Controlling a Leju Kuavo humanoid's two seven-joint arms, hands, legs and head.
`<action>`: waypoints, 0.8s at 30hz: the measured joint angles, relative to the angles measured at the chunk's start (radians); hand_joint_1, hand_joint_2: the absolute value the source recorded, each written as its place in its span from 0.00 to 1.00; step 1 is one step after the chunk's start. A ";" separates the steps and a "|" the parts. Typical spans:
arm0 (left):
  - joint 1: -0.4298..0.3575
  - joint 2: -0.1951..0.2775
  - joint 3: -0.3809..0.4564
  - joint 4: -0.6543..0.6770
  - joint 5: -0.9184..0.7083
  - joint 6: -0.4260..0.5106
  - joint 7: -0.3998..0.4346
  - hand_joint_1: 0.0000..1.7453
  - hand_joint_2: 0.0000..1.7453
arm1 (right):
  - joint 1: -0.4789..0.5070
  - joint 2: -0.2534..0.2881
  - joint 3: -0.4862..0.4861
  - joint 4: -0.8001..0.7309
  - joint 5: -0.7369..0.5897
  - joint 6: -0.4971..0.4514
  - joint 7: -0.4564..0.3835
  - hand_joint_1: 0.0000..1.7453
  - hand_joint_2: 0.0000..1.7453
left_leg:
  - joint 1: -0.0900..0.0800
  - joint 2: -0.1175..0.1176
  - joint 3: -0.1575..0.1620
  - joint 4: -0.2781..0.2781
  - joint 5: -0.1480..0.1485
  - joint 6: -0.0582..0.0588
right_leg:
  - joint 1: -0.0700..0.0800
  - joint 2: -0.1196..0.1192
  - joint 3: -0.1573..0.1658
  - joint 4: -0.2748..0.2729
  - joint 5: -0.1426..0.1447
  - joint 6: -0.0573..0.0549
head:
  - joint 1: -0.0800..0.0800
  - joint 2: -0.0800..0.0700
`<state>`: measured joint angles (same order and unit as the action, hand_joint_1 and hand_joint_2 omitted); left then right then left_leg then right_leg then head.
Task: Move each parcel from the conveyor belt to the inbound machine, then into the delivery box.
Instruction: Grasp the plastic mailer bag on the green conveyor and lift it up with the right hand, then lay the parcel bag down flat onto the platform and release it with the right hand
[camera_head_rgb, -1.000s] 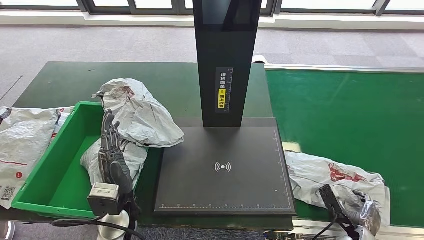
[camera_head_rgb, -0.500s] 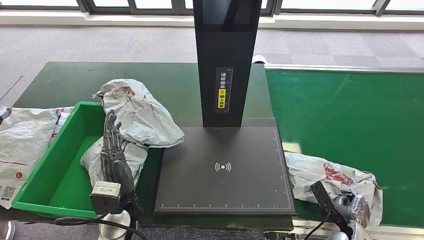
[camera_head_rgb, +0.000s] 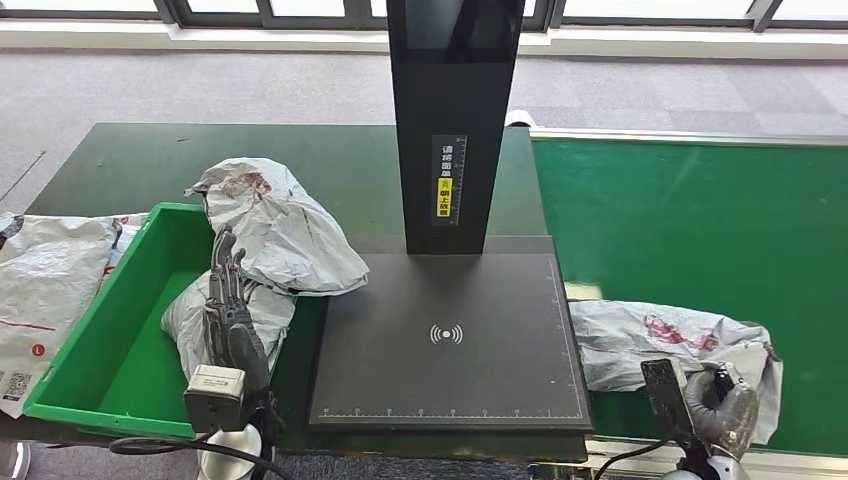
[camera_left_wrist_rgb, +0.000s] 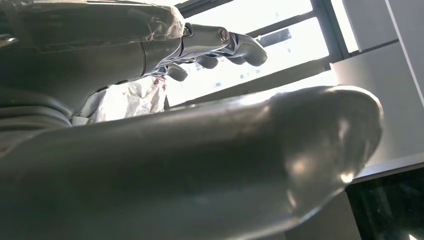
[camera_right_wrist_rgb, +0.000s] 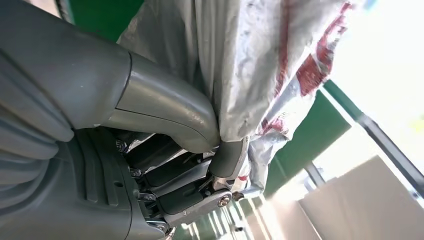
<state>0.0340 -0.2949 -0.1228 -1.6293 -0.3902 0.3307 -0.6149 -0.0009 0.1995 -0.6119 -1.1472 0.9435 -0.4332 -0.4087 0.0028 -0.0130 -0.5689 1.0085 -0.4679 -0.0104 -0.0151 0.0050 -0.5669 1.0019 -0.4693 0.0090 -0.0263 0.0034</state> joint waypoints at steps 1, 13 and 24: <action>0.002 0.000 0.000 0.000 0.001 0.002 -0.002 0.00 0.00 | 0.016 0.012 0.011 -0.051 -0.040 -0.012 -0.026 1.00 1.00 | 0.000 0.000 0.000 0.000 0.000 0.000 | 0.000 0.000 0.000 0.000 0.000 0.000 | 0.000 0.000; 0.004 -0.002 0.000 0.009 0.018 0.002 -0.023 0.00 0.00 | 0.167 0.105 0.153 -0.500 -0.284 -0.119 -0.184 1.00 1.00 | 0.000 0.000 0.000 0.000 0.000 0.000 | 0.000 0.000 0.000 0.000 0.000 0.000 | 0.000 0.000; 0.002 -0.002 0.000 0.019 0.032 -0.010 -0.025 0.00 0.00 | 0.261 0.138 0.260 -0.700 -0.307 -0.181 -0.286 1.00 1.00 | 0.000 0.000 0.000 0.000 0.000 0.000 | 0.000 0.000 0.000 0.000 0.000 0.000 | 0.000 0.000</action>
<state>0.0359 -0.2968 -0.1228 -1.6101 -0.3587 0.3207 -0.6403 0.2606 0.3376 -0.3517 -1.8474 0.6363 -0.6138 -0.6943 0.0028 -0.0125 -0.5687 1.0085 -0.4679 -0.0103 -0.0152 0.0051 -0.5670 1.0018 -0.4692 0.0091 -0.0263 0.0034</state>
